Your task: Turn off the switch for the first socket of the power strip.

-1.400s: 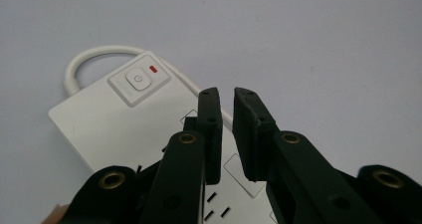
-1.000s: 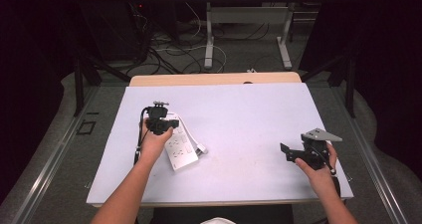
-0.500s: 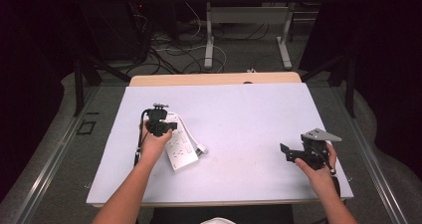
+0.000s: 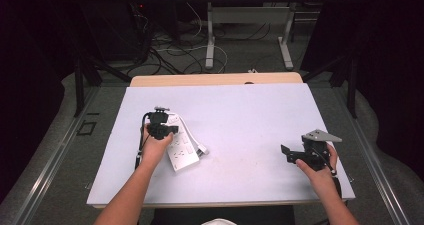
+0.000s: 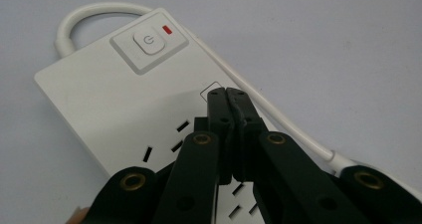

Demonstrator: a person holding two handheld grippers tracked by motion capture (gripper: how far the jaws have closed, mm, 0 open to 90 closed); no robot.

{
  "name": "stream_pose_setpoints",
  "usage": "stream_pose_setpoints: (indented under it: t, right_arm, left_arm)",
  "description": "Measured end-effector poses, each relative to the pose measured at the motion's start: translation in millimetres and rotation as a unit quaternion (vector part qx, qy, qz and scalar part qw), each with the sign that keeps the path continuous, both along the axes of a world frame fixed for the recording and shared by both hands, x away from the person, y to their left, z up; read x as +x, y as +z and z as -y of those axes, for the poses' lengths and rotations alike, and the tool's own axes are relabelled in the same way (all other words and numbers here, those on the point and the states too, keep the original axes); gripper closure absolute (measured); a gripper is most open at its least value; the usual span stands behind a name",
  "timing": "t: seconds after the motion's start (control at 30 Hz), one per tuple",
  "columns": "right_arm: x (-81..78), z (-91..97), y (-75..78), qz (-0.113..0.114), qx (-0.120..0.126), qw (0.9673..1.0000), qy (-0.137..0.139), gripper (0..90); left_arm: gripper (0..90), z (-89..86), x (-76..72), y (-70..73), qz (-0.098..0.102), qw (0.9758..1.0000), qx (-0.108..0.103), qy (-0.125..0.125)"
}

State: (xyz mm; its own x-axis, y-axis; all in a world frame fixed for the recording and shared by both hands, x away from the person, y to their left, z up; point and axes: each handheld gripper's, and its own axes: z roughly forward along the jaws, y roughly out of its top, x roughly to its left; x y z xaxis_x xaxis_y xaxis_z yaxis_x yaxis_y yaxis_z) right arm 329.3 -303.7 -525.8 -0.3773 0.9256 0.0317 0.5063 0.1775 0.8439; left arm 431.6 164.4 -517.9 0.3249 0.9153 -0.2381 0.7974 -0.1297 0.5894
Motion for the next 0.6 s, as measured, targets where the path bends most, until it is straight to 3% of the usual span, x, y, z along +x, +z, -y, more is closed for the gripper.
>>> stream_pose_setpoints:
  t: [0.6]
  right_arm:
    - [-0.1,0.4,0.4,0.002,-0.002,1.0,0.0,12.2]
  left_arm:
    - [90.0,0.8,0.3,-5.0,-0.008,1.0,0.002,-0.004]
